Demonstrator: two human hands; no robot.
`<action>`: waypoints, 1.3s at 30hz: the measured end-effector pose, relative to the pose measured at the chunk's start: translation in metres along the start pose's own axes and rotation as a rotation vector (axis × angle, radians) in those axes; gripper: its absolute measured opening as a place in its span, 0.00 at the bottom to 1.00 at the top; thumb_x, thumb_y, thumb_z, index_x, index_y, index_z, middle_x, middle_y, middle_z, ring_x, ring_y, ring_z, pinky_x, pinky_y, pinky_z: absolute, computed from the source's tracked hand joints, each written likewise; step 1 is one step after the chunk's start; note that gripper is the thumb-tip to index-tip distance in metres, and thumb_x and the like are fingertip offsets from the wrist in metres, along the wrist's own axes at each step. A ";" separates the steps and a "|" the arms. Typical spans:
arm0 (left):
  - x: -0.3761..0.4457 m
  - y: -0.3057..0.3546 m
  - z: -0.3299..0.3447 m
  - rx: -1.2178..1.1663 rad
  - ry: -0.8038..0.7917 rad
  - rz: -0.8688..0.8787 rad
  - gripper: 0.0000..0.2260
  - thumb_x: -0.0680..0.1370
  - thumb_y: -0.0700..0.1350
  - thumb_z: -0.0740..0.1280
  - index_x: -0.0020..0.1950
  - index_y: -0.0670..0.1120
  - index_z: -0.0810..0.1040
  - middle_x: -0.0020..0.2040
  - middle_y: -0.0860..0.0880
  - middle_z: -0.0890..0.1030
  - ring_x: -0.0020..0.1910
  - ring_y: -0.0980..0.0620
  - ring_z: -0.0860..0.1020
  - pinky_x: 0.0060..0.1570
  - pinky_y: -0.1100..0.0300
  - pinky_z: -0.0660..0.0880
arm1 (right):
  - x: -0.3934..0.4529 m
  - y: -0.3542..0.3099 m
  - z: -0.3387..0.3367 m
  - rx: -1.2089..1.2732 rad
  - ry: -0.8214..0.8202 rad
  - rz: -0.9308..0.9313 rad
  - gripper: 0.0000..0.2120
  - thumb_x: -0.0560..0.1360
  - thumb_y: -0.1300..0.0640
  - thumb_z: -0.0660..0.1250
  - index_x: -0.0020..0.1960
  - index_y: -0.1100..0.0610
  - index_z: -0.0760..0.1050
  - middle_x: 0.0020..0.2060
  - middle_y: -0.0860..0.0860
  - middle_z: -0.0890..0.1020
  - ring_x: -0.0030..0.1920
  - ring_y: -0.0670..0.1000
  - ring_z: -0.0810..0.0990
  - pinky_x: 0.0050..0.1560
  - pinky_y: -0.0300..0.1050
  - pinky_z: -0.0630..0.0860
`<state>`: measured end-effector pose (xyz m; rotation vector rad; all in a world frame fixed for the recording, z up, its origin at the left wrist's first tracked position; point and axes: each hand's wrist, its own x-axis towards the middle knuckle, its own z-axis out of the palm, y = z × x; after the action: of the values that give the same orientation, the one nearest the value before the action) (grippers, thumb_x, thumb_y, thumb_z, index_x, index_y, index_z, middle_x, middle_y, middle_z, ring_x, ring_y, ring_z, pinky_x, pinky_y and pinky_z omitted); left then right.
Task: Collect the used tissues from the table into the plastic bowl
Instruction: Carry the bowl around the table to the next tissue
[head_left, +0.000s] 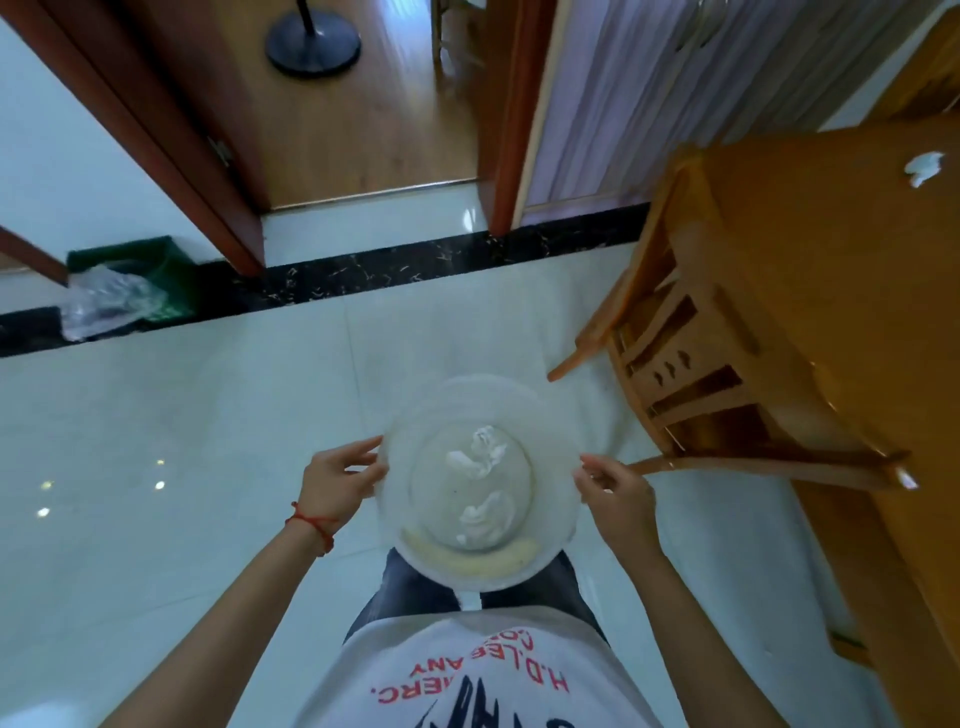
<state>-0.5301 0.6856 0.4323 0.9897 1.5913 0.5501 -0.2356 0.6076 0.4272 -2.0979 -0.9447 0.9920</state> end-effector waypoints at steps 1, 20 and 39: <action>0.005 0.001 -0.005 -0.011 0.019 -0.006 0.15 0.71 0.36 0.70 0.57 0.42 0.79 0.48 0.39 0.81 0.45 0.42 0.80 0.47 0.51 0.78 | 0.009 -0.008 0.005 -0.008 -0.018 -0.014 0.10 0.72 0.59 0.68 0.53 0.58 0.79 0.42 0.49 0.81 0.41 0.40 0.78 0.36 0.27 0.74; 0.206 0.149 0.014 0.006 0.066 -0.008 0.16 0.71 0.36 0.69 0.58 0.42 0.77 0.48 0.43 0.80 0.45 0.44 0.80 0.43 0.55 0.78 | 0.240 -0.129 0.017 -0.005 -0.049 -0.057 0.11 0.73 0.57 0.67 0.55 0.57 0.78 0.46 0.54 0.83 0.45 0.51 0.80 0.47 0.50 0.81; 0.468 0.384 0.060 0.274 -0.313 0.202 0.14 0.71 0.34 0.68 0.54 0.47 0.80 0.34 0.54 0.85 0.43 0.44 0.79 0.51 0.48 0.78 | 0.415 -0.236 0.027 0.141 0.419 0.189 0.09 0.74 0.56 0.67 0.52 0.57 0.79 0.43 0.53 0.83 0.42 0.52 0.80 0.44 0.52 0.81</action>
<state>-0.3654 1.2704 0.4560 1.3812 1.3148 0.2972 -0.1454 1.0777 0.4391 -2.1824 -0.4610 0.6441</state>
